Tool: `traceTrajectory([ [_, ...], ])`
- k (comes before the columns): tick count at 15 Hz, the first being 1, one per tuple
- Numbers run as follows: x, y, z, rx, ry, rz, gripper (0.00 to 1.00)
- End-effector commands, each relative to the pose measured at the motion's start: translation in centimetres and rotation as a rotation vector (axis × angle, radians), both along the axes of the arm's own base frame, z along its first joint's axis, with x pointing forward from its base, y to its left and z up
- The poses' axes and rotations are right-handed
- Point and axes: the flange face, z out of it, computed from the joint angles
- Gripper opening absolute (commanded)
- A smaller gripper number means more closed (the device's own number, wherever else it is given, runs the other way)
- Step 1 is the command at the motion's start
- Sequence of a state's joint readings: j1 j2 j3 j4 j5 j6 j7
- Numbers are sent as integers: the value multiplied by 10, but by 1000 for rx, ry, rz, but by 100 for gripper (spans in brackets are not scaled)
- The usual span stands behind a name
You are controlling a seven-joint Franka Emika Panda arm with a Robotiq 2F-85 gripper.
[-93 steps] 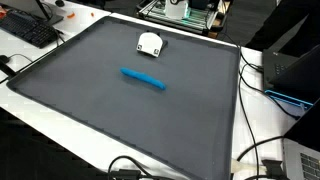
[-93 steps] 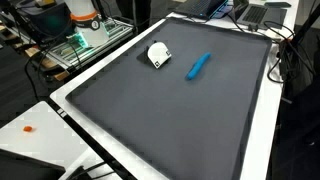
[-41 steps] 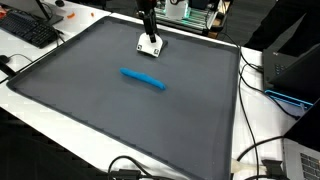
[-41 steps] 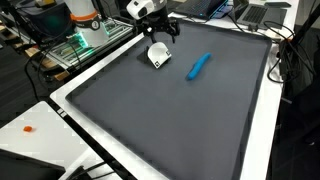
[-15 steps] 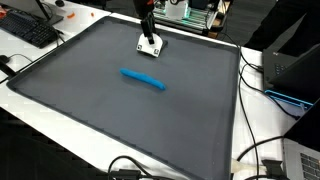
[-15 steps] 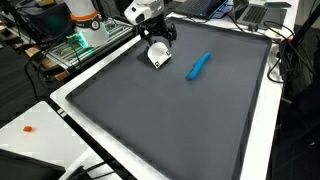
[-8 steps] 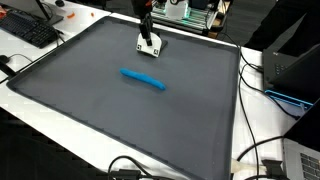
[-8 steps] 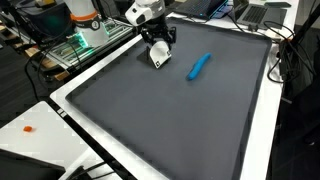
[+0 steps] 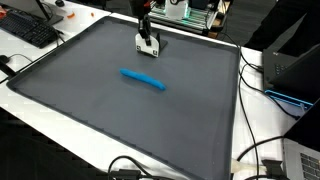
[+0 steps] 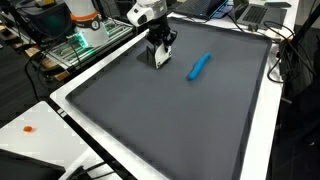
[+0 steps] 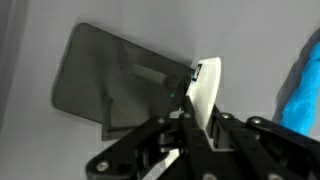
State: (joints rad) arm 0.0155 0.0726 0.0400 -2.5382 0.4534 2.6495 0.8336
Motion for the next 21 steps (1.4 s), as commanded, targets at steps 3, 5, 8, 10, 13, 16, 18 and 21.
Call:
traceTrajectory([
  [3,4,0,-2,-4,-8,-62,1],
  [5,5,-1,2,-3,-2,-85,1],
  [8,7,-2,12,7,12,-147,1],
  [10,9,-1,24,9,7,-181,1],
  [13,12,3,46,-3,-3,-198,1],
  [16,15,12,75,-53,1,-143,1],
  [18,20,22,95,-101,2,-55,1],
  [21,30,46,118,-129,-5,89,1],
])
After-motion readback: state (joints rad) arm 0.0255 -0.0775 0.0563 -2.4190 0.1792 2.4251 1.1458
